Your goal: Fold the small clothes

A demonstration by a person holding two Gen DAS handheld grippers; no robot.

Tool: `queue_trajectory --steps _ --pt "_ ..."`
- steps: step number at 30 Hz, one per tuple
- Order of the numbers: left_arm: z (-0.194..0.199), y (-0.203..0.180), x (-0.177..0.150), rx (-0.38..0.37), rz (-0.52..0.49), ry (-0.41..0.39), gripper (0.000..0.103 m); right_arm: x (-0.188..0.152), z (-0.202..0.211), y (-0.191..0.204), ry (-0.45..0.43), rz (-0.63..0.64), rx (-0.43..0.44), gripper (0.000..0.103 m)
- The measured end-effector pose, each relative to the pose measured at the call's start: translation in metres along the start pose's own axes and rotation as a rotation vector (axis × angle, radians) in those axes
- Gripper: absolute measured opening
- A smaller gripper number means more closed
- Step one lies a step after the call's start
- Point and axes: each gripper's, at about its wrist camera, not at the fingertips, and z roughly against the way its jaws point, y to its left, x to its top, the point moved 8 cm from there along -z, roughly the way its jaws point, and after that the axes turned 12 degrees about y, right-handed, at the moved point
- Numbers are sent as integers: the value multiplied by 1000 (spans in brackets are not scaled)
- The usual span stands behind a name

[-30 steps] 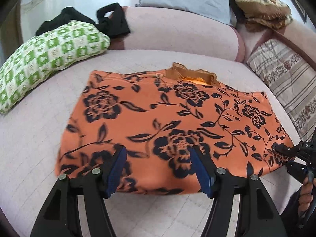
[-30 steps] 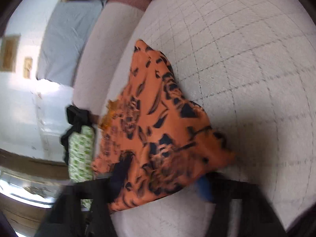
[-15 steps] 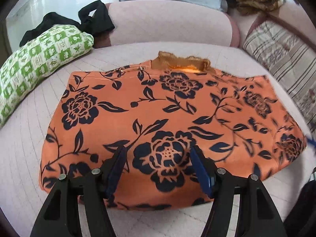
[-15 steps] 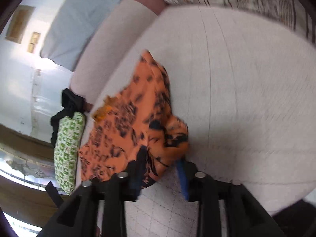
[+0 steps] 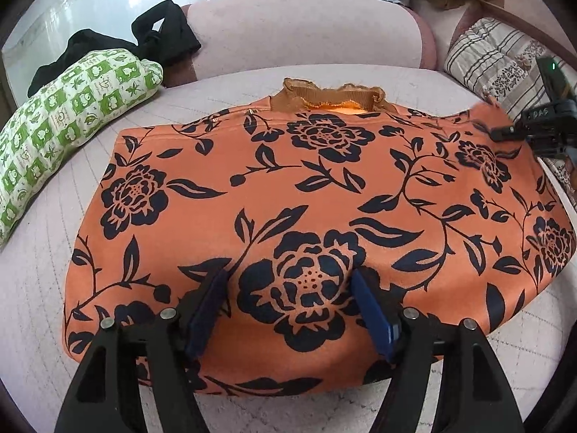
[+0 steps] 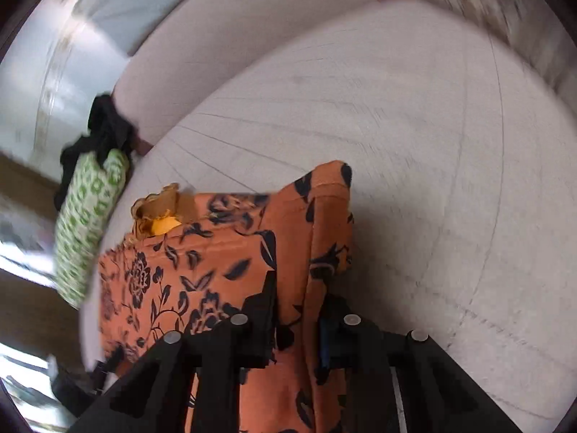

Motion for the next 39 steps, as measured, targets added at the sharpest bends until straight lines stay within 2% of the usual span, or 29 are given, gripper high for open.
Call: queue_trajectory --steps 1,2,3,5,6,7,8,9,11,13,15,17,18,20,21,22,23,26,28,31,33,35,36,37,39 --pt "0 0 0 3 -3 2 74 2 -1 -15 -15 -61 -22 11" --pt "1 -1 0 6 -7 7 74 -1 -14 -35 23 -134 -20 11" --pt "3 0 0 3 -5 12 74 -3 -19 -41 29 -156 19 11" --pt "10 2 1 -31 15 14 74 -5 -2 -34 -23 -126 41 18" --pt "14 4 1 -46 28 9 74 -8 7 -34 -33 -131 36 29" --pt "20 6 0 -52 42 -3 74 -11 19 -33 -47 -135 12 36" --pt "24 8 0 -49 46 -11 74 -16 33 -34 -79 -139 -31 54" --pt "28 9 -2 -44 44 -19 74 -19 47 -31 -117 -137 -61 67" --pt "33 11 -7 -33 38 -25 74 -38 79 -6 -184 -79 -53 68" --pt "37 15 -12 -28 46 -28 74 -55 93 19 -189 -47 10 68" --pt "39 19 -18 -35 58 -24 74 -87 89 58 -130 19 135 68" --pt "38 22 -24 -36 63 -13 74 -110 73 75 -61 55 220 68" --pt "36 23 -26 -36 62 -3 74 -116 60 77 -28 56 233 68" --pt "30 27 -31 -33 63 20 74 -114 26 47 21 -19 147 68" --pt "30 29 -32 -29 66 25 74 -112 17 24 30 -103 129 54" --pt "32 32 -32 -29 71 21 74 -111 16 3 15 -248 214 45" --pt "36 34 -32 -32 82 11 74 -110 25 1 -9 -282 257 45" --pt "40 39 -27 -31 106 4 74 -110 56 29 -92 -163 216 75" --pt "43 39 -25 -28 110 -7 74 -118 64 50 -91 -109 248 75" --pt "43 37 -23 -19 104 -7 74 -127 57 73 -43 -67 331 76" --pt "41 37 -22 -11 104 5 74 -129 45 81 -18 -51 321 76" --pt "38 38 -21 -17 118 15 74 -120 24 81 16 -73 315 76" --pt "37 39 -21 -18 123 21 74 -116 14 77 31 -94 287 76" --pt "36 40 -21 -20 123 23 74 -113 7 60 51 -154 219 76" --pt "35 41 -19 -23 125 20 74 -108 10 58 45 -204 279 76"
